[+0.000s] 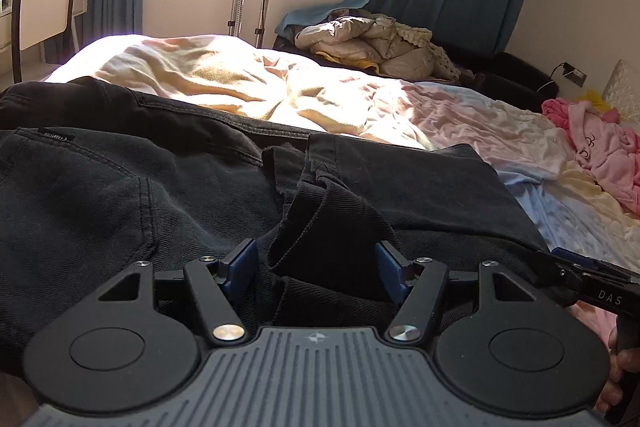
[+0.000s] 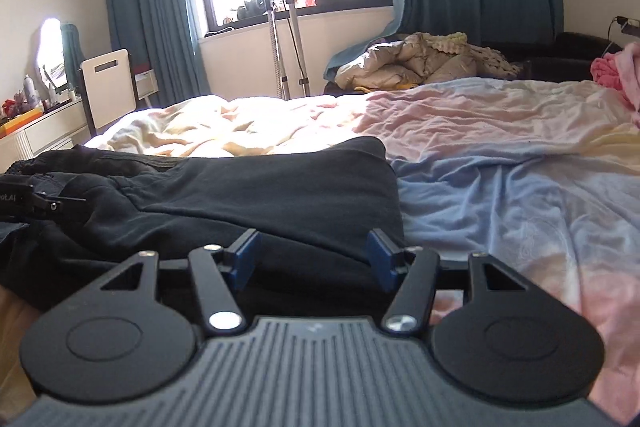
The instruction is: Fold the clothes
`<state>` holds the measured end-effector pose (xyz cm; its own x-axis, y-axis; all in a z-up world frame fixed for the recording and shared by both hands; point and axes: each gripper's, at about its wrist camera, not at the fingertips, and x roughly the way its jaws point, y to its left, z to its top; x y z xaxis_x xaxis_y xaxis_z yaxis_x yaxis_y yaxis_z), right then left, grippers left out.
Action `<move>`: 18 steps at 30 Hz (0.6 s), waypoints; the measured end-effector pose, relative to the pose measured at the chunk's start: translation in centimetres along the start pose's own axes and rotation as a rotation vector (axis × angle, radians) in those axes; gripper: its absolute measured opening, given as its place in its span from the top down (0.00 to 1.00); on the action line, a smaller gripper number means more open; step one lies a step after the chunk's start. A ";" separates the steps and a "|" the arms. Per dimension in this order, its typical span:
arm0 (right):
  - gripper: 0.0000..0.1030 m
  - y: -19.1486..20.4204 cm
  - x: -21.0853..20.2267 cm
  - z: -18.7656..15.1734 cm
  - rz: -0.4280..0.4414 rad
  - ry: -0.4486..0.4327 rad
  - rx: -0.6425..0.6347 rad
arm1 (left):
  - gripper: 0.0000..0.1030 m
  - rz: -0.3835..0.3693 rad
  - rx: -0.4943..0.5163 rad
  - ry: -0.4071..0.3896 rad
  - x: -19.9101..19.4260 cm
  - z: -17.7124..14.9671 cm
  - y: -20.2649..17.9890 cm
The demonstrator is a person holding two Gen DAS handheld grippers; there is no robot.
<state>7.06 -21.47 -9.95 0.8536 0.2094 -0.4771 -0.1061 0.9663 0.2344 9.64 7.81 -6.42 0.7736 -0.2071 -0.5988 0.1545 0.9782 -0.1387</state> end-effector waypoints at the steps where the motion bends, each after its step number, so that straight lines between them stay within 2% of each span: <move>1: 0.41 -0.6 0.9 -0.5 0.014 0.032 0.029 | 0.34 0.005 0.009 -0.009 -0.1 -0.1 -0.2; 4: 0.40 -0.5 1.1 -1.2 0.024 0.030 0.000 | 0.34 -0.008 0.018 -0.029 -0.5 0.2 -0.5; 11: 0.41 -1.8 0.4 -1.1 0.058 0.013 0.115 | 0.37 -0.019 0.040 -0.121 -0.6 1.3 -1.2; 15: 0.41 -2.2 0.3 -1.1 0.065 0.003 0.142 | 0.41 -0.052 0.015 -0.107 0.2 1.8 -1.0; 17: 0.41 -2.5 0.2 -1.1 0.069 -0.004 0.161 | 0.47 -0.049 0.001 -0.079 0.9 1.6 -0.9; 18: 0.40 -2.7 0.2 -1.1 0.072 -0.009 0.173 | 0.58 -0.035 0.011 -0.077 1.2 1.5 -1.1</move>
<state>6.97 -23.92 -11.60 0.8516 0.2748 -0.4464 -0.0781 0.9086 0.4104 11.30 6.56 -5.80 0.8125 -0.2403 -0.5311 0.1894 0.9705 -0.1495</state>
